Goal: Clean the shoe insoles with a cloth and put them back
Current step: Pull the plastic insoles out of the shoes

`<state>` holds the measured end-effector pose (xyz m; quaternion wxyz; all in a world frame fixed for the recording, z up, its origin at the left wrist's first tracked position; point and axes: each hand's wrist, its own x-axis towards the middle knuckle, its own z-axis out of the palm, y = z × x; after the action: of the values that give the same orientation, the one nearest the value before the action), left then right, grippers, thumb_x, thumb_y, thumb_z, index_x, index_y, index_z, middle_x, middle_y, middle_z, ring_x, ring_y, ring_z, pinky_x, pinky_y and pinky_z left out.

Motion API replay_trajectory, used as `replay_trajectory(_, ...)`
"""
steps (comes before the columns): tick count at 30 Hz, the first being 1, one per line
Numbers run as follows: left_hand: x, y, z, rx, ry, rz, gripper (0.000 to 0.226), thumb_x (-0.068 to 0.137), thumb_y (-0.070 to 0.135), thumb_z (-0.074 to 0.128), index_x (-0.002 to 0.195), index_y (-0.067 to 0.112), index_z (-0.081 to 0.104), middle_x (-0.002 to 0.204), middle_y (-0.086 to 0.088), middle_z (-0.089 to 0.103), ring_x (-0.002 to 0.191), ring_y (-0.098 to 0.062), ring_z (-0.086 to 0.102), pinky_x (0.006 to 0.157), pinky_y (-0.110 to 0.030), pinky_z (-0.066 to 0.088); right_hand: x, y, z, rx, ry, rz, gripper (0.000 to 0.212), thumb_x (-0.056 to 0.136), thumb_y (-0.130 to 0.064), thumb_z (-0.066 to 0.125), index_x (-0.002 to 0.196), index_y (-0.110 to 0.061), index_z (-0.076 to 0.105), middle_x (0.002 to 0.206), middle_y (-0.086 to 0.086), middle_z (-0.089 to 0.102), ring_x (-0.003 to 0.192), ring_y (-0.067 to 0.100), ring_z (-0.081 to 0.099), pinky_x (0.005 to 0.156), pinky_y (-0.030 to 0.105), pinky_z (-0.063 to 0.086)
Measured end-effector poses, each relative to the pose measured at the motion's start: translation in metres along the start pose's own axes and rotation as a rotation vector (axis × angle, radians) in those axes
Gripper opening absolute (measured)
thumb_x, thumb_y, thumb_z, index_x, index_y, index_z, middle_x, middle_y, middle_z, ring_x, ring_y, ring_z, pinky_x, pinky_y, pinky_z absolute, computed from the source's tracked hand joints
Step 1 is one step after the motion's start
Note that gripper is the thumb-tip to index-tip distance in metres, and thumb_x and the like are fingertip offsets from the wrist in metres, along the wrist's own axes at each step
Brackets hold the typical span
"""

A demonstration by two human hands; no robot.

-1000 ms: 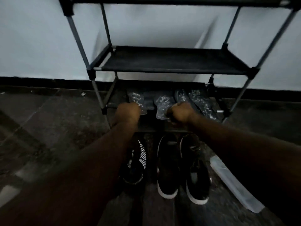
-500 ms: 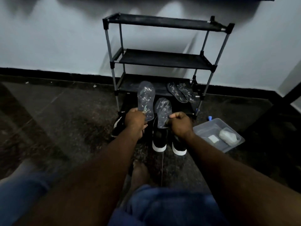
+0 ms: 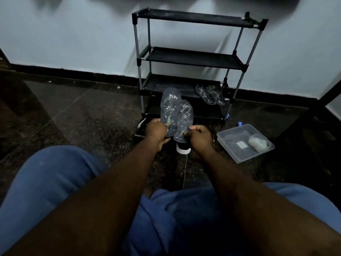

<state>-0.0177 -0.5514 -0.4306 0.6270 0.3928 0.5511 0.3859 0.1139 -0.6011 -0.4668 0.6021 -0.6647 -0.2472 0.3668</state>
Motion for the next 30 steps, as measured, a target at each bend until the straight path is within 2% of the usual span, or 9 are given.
replay_trajectory(3, -0.001, -0.011, -0.005, 0.009, -0.012, -0.037, 0.023, 0.101, 0.013, 0.052, 0.121, 0.020, 0.062, 0.112, -0.004, 0.070, 0.091, -0.020, 0.067, 0.063, -0.031, 0.052, -0.008, 0.012, -0.005, -0.023, 0.031, 0.037, 0.021, 0.083, 0.003, 0.074, 0.085, -0.016, 0.064, 0.083, 0.003, 0.069, 0.072, 0.016, 0.063, 0.054, 0.020, 0.051)
replay_trajectory(7, 0.001, -0.030, -0.022, 0.048, 0.014, -0.114, 0.030, 0.101, 0.008, 0.048, 0.124, 0.018, 0.064, 0.115, -0.008, 0.069, 0.093, -0.024, 0.067, 0.056, -0.030, 0.053, -0.014, 0.044, 0.000, -0.043, 0.052, 0.123, 0.023, 0.077, 0.001, 0.075, 0.078, -0.020, 0.064, 0.086, 0.008, 0.072, 0.078, 0.023, 0.067, 0.075, 0.040, 0.060)
replay_trajectory(12, 0.019, -0.067, -0.059, 0.170, 0.060, -0.253, 0.024, 0.100, 0.004, 0.053, 0.121, 0.007, 0.065, 0.117, -0.014, 0.066, 0.100, -0.029, 0.063, 0.080, -0.042, 0.055, -0.023, 0.082, 0.020, -0.058, 0.002, 0.223, 0.030, 0.076, 0.010, 0.071, 0.074, -0.018, 0.060, 0.078, 0.010, 0.068, 0.078, 0.026, 0.064, 0.082, 0.049, 0.059)
replay_trajectory(15, 0.017, -0.087, -0.075, 0.187, 0.054, -0.351, 0.023, 0.101, -0.001, 0.049, 0.115, 0.009, 0.064, 0.096, -0.008, 0.061, 0.085, -0.022, 0.058, 0.082, -0.040, 0.051, -0.026, 0.105, 0.028, -0.045, 0.013, 0.308, 0.031, 0.079, 0.013, 0.070, 0.074, -0.016, 0.059, 0.074, 0.012, 0.066, 0.078, 0.027, 0.062, 0.077, 0.047, 0.058)
replay_trajectory(19, 0.024, -0.109, -0.096, 0.295, 0.045, -0.343, 0.034, 0.098, -0.001, 0.053, 0.130, -0.001, 0.061, 0.089, -0.006, 0.059, 0.089, -0.025, 0.059, 0.083, -0.041, 0.055, -0.028, 0.130, 0.039, -0.071, 0.012, 0.381, 0.029, 0.078, 0.013, 0.069, 0.077, -0.015, 0.061, 0.074, 0.013, 0.067, 0.069, 0.023, 0.063, 0.067, 0.038, 0.057)
replay_trajectory(23, 0.030, -0.123, -0.107, 0.294, 0.047, -0.490, 0.028, 0.100, -0.001, 0.048, 0.123, 0.004, 0.063, 0.108, -0.012, 0.063, 0.084, -0.025, 0.057, 0.077, -0.042, 0.050, -0.028, 0.146, 0.047, -0.084, 0.009, 0.435, 0.028, 0.081, 0.016, 0.065, 0.078, -0.012, 0.062, 0.075, 0.014, 0.069, 0.068, 0.024, 0.064, 0.065, 0.036, 0.057)
replay_trajectory(25, 0.033, -0.128, -0.111, 0.324, 0.028, -0.551, 0.025, 0.099, -0.001, 0.048, 0.118, 0.008, 0.062, 0.113, -0.012, 0.059, 0.088, -0.025, 0.055, 0.077, -0.041, 0.047, -0.026, 0.154, 0.048, -0.093, 0.022, 0.447, 0.026, 0.081, 0.015, 0.065, 0.079, -0.011, 0.063, 0.078, 0.018, 0.069, 0.073, 0.027, 0.065, 0.072, 0.043, 0.059)
replay_trajectory(28, 0.035, -0.136, -0.112, 0.345, 0.029, -0.641, 0.027, 0.096, -0.002, 0.049, 0.118, 0.010, 0.059, 0.124, -0.011, 0.054, 0.110, -0.030, 0.051, 0.096, -0.047, 0.048, -0.025, 0.164, 0.045, -0.085, 0.033, 0.474, 0.022, 0.085, 0.015, 0.060, 0.083, -0.006, 0.063, 0.076, 0.018, 0.067, 0.071, 0.028, 0.063, 0.074, 0.044, 0.057)
replay_trajectory(30, 0.038, -0.140, -0.109, 0.330, 0.040, -0.656, 0.024, 0.098, -0.001, 0.047, 0.117, 0.010, 0.057, 0.125, -0.012, 0.052, 0.110, -0.030, 0.048, 0.104, -0.050, 0.045, -0.022, 0.171, 0.043, -0.085, 0.051, 0.489, 0.025, 0.087, 0.015, 0.058, 0.079, -0.009, 0.061, 0.073, 0.016, 0.065, 0.067, 0.026, 0.061, 0.069, 0.039, 0.055)
